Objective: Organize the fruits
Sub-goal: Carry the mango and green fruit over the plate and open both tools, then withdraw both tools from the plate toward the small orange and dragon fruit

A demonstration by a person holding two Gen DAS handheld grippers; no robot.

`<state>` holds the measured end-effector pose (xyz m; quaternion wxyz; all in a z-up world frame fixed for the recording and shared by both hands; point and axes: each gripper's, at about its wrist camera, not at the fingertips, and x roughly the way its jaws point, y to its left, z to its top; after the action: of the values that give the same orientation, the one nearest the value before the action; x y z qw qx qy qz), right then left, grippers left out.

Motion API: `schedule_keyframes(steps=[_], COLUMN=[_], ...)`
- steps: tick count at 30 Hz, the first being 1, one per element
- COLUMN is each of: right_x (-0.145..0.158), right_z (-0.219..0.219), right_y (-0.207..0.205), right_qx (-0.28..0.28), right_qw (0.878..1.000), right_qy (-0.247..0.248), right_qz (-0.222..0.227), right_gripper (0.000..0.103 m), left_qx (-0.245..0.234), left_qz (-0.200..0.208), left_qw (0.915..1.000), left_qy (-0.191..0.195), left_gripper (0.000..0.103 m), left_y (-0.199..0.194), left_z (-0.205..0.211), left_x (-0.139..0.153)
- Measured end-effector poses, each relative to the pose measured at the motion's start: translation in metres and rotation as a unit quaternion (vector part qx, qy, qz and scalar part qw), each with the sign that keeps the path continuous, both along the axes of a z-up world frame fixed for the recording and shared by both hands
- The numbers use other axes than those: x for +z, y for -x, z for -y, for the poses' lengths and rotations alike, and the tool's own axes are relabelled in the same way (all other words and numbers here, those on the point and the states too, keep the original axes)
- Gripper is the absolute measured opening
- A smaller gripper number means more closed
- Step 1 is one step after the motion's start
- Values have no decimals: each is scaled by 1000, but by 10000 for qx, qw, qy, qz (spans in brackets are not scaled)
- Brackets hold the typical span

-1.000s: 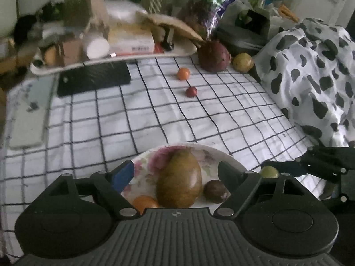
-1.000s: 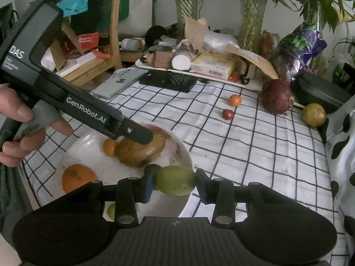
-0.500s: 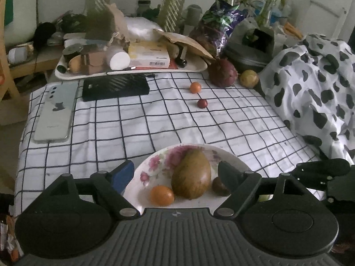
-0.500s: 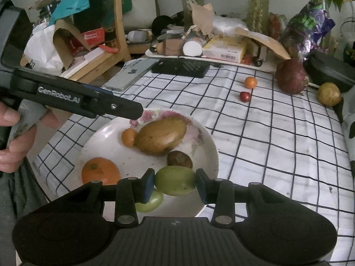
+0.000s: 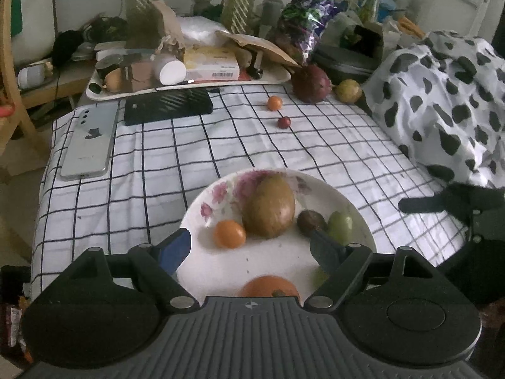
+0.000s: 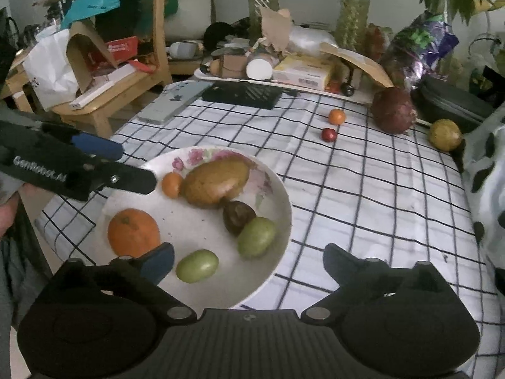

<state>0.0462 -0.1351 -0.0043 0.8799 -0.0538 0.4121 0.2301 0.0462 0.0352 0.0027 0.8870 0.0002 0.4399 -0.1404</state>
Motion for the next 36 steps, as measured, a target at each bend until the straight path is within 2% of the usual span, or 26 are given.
schedule_keyframes(steps=[9, 23, 36], right_x=[-1, 2, 11], right_z=[14, 25, 38], right_y=[8, 6, 4], right_qx=[-426, -751, -1167], right_qw=[9989, 9971, 9927], right_qy=[86, 118, 35], right_qz=[-162, -50, 313], right_gripper=[103, 103, 103], left_qx=[-177, -341, -682], left_qz=[-5, -22, 438], left_qw=[9997, 9989, 9955], left_qy=[-143, -324, -499], left_gripper=[82, 82, 82], left_y=[20, 20, 18], left_z=[12, 25, 44], left_x=[-2, -7, 3])
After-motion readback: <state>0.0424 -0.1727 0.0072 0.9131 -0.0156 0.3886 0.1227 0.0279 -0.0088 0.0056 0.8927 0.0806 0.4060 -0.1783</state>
